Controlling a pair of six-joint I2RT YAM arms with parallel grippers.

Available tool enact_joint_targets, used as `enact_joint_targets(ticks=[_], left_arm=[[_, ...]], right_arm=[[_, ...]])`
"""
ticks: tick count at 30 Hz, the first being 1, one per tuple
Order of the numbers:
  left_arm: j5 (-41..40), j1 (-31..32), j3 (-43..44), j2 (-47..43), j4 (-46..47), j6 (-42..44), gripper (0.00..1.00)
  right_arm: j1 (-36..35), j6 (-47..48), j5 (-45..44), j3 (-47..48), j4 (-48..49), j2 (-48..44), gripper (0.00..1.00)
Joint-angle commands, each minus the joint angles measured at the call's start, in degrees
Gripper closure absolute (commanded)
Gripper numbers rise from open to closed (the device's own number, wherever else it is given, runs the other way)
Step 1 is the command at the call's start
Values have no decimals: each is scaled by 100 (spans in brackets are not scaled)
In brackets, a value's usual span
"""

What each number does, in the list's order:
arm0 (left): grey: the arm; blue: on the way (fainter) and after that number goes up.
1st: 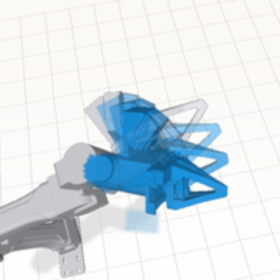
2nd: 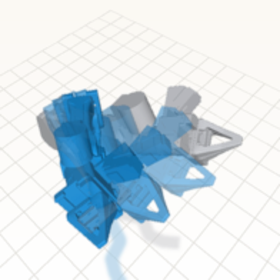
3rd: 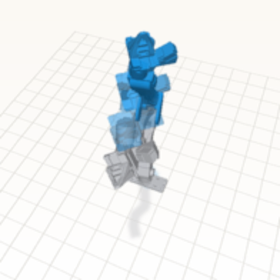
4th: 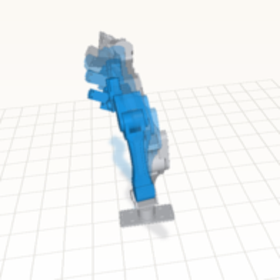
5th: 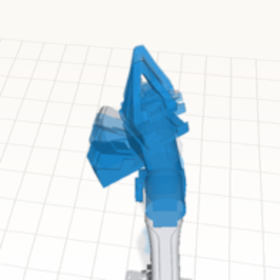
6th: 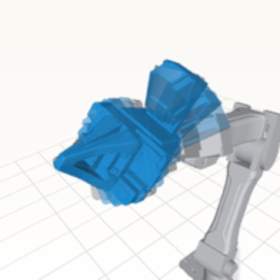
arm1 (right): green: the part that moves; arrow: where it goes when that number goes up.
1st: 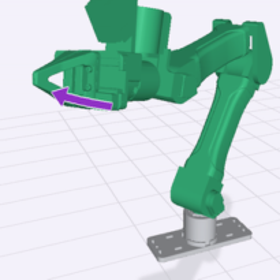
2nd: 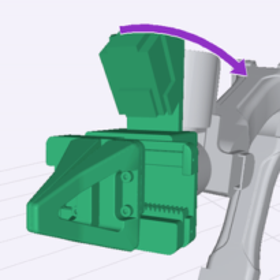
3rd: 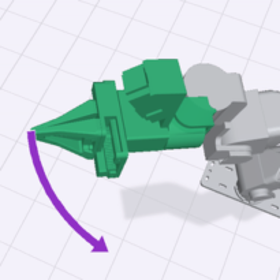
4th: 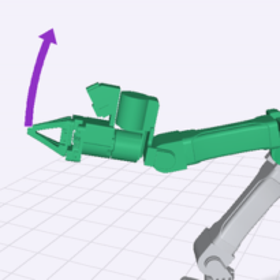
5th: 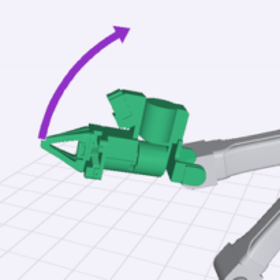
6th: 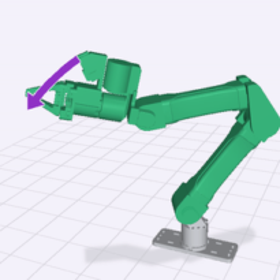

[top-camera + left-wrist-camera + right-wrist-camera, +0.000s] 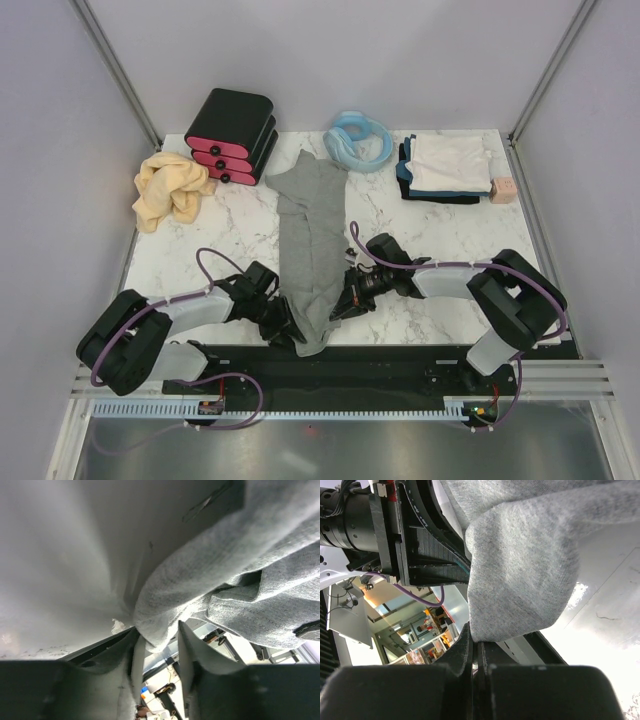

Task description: Fold and stack the t-shirts

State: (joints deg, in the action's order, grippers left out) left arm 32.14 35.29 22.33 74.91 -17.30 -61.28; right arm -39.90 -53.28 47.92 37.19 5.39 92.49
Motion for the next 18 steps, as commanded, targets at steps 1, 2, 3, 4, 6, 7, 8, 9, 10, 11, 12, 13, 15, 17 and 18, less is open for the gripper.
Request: enact_joint_targets(ticks=[1,2,3,4,6,7,8,9,10,11,12,13,15,17,18], left_arm=[[3,22,-18,5,201,-139,70],[-6,22,-27,-3,201,-139,75],[3,22,-27,-3,201,-139,81],[-6,22,-27,-12,201,-139,93],[-6,22,-18,-38,192,-130,98],[3,22,-18,-47,192,-139,98],[11,22,-18,-82,192,-139,98],[20,22,-18,-161,174,-139,98],[3,22,17,-214,113,-130,98],[-15,22,35,-266,-35,-122,98],[-32,22,61,-397,-124,-104,98],[-85,22,113,-460,-194,-95,98],[-173,13,201,-591,-509,-51,98],[-331,-4,394,-715,-782,10,98],[-383,-4,491,-741,-1062,115,98]], right_arm=[[26,1,-2,-28,191,41,100],[35,1,-2,-28,191,33,100],[44,1,-2,-28,191,24,100],[52,1,-2,-28,191,41,100],[61,1,-2,-36,191,33,100],[61,10,-11,-28,173,24,100],[70,10,-20,-54,164,15,100],[87,36,-28,-63,138,6,100],[96,45,-37,-71,77,-46,100],[114,54,-63,-71,50,-73,100],[158,89,-72,-71,15,-125,100],[167,98,-72,-63,-72,-195,100],[202,168,-72,7,-221,-266,100],[202,352,-90,139,-529,-363,100],[202,405,-116,183,-721,-389,100]])
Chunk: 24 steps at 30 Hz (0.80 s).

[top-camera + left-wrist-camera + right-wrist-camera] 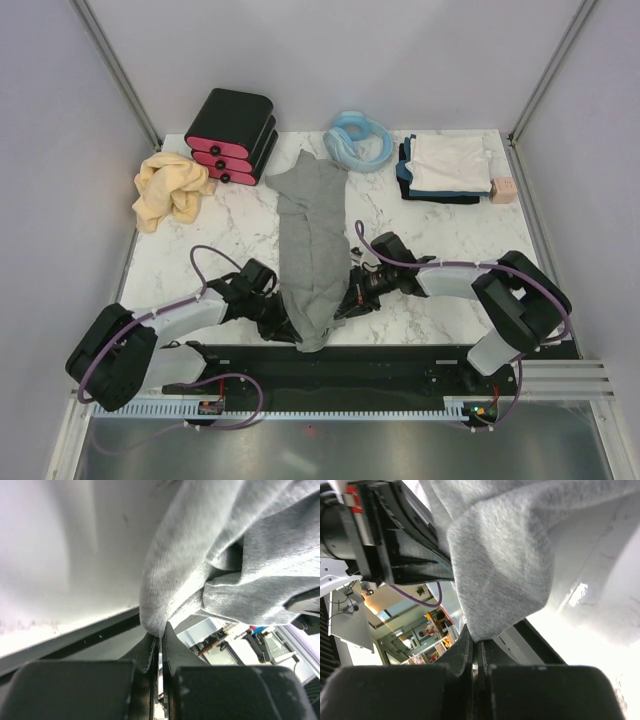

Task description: Fold and stack the t-shirts

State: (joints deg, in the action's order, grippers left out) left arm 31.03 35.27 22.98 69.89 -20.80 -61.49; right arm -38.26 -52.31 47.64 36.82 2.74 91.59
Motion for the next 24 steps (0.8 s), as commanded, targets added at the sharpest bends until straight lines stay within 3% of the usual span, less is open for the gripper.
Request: enact_joint_targets(ticks=[1,11,24], left_arm=[[-386,-2,618,-274,-872,173,98],[-1335,-143,2060,-423,-2427,656,98],[-2302,-591,3256,-90,-2886,1288,98]], right_arm=[[38,379,-105,255,-633,-369,100],[47,318,-123,799,-1012,-669,100],[573,591,-44,1960,-1417,-213,100]])
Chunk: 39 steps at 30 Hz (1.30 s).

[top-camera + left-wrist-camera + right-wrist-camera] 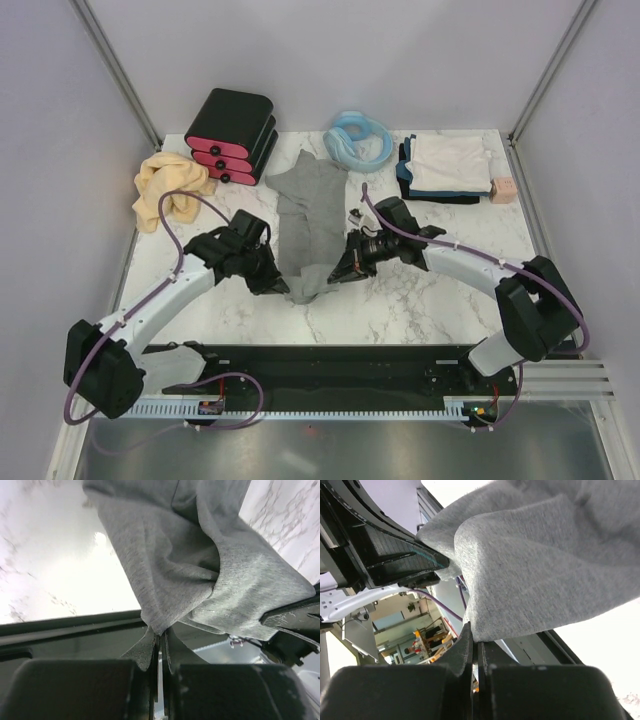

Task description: Fold and stack the t-shirts

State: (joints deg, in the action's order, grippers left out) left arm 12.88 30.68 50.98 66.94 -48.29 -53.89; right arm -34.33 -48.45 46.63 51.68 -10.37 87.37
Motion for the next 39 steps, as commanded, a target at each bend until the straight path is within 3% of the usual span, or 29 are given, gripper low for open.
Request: enact_joint_targets(ticks=[1,21,39], left_arm=[[-515,-202,604,293,-137,589,98],[-787,-730,2723,2552,250,1442,98],[-954,-976,3848,3949,233,1741,98]], right_arm=[[207,274,74,544,-149,262,100],[778,696,109,2355,-536,1738,100],[901,784,56,3383,-571,2960,100]])
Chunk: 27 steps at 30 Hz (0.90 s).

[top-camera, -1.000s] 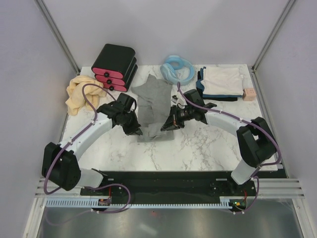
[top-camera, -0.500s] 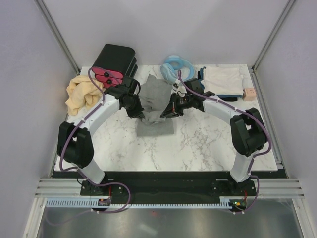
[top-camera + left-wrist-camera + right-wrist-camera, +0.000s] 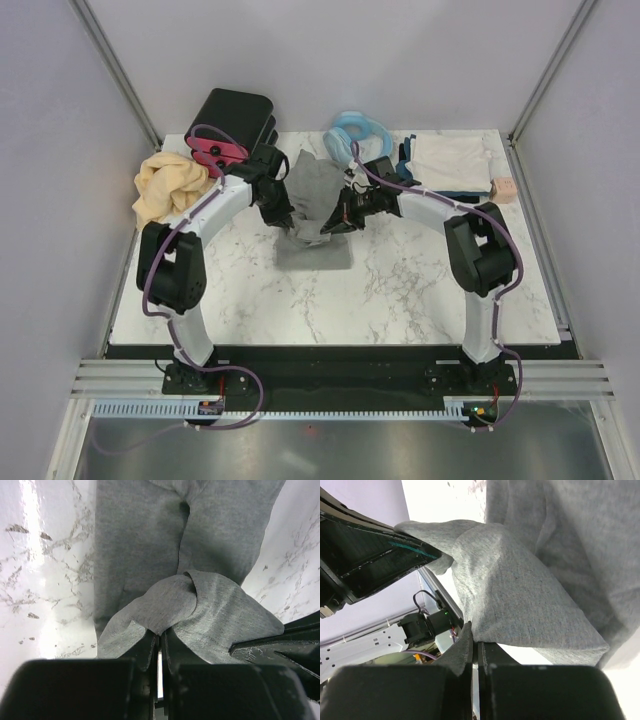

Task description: Fold and stack the t-shirts

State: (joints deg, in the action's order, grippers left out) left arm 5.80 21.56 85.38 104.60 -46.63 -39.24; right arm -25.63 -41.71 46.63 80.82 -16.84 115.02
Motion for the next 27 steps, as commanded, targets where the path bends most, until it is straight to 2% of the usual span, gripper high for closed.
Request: enact_joint_targets(ticks=[1,11,12,14,19,27], left_arm=[[-272,-64,444,254,66,286,98],[-115,-135,927,1247,-4,549,98],[-114,-135,980,1308,-13,567,98],[-149,-135,1102,1458,-30,611,95],[-334,-135,1270,1520,-48,611,91],[-501,-214,1779,1739,-101,646,87]], right_arm=[[31,120,48,592,84,240,100],[110,58,-102,918,-3,758,100],[119,49,-110,936,-3,785,98],[111,49,-93,971,-12,942,86],[146,93,-102,1226,5,1189,75],[242,-47,-233,1674,40,1462,72]])
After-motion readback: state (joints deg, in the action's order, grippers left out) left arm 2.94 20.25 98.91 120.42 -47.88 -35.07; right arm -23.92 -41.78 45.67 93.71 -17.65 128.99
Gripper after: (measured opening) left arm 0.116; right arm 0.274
